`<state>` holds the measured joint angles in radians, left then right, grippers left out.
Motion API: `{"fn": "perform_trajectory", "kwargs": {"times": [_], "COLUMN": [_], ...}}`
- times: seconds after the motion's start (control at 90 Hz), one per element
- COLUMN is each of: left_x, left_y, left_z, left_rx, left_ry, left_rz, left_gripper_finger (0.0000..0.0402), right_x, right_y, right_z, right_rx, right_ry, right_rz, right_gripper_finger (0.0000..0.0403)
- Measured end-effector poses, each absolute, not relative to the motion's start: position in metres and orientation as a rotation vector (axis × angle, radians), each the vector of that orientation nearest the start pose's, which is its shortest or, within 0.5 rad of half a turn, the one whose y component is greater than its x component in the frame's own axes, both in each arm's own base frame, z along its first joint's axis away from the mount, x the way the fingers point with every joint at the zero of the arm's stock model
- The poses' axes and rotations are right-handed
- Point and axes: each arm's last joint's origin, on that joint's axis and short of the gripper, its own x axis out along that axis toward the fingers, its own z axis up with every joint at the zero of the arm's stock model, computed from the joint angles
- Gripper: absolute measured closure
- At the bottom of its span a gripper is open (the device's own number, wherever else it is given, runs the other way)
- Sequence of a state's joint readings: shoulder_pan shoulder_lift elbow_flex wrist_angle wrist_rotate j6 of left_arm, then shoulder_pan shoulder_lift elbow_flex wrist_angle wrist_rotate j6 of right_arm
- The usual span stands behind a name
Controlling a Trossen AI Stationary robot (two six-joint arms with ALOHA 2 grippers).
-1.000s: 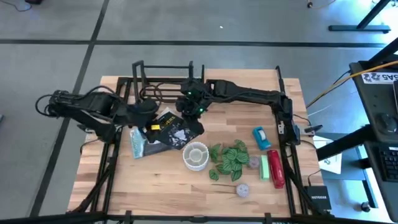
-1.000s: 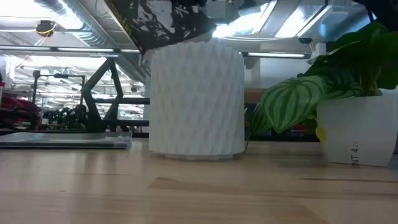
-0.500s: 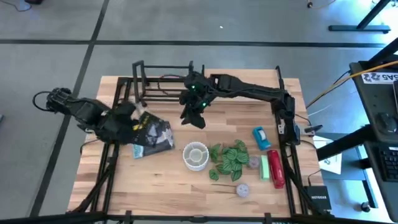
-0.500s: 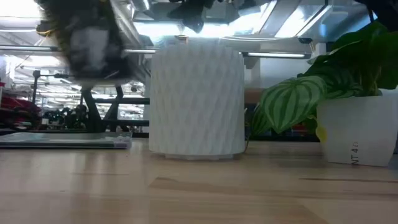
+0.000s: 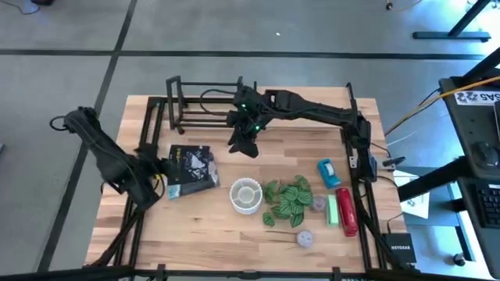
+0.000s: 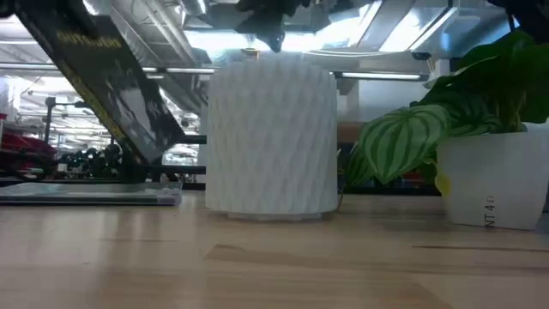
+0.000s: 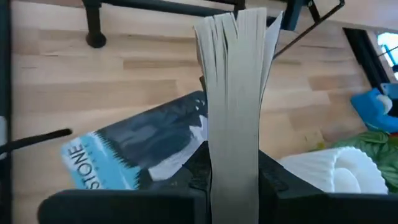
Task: Stock shelves
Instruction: Remove the black book from the bookshelf
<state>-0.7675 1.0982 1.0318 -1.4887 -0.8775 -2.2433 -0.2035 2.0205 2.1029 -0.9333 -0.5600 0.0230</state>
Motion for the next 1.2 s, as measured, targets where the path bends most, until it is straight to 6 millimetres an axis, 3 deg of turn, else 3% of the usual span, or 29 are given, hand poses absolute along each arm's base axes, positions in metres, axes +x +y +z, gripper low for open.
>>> {"fn": "perform_trajectory", "kwargs": {"times": [0.378,0.567,0.967,1.2], "left_x": [0.126,0.124,0.101,0.097], "left_y": [-0.086,-0.088,-0.09,-0.086], "left_z": [0.244,0.213,0.172,0.161], "left_rx": [-0.848,-0.893,-0.839,-0.803], "left_ry": [0.149,0.135,0.362,0.443], "left_rz": [0.92,0.883,0.857,0.879], "left_gripper_finger": [0.0369,0.0368,0.0364,0.0311], "right_x": [0.429,0.43,0.442,0.446], "right_y": [-0.072,-0.072,-0.052,-0.038], "right_z": [0.352,0.352,0.361,0.363], "right_rx": [0.463,0.552,0.63,0.655], "right_ry": [0.82,0.829,0.741,0.722], "right_rz": [0.275,0.237,0.236,0.203], "right_gripper_finger": [0.0253,0.0253,0.0253,0.0253]}}
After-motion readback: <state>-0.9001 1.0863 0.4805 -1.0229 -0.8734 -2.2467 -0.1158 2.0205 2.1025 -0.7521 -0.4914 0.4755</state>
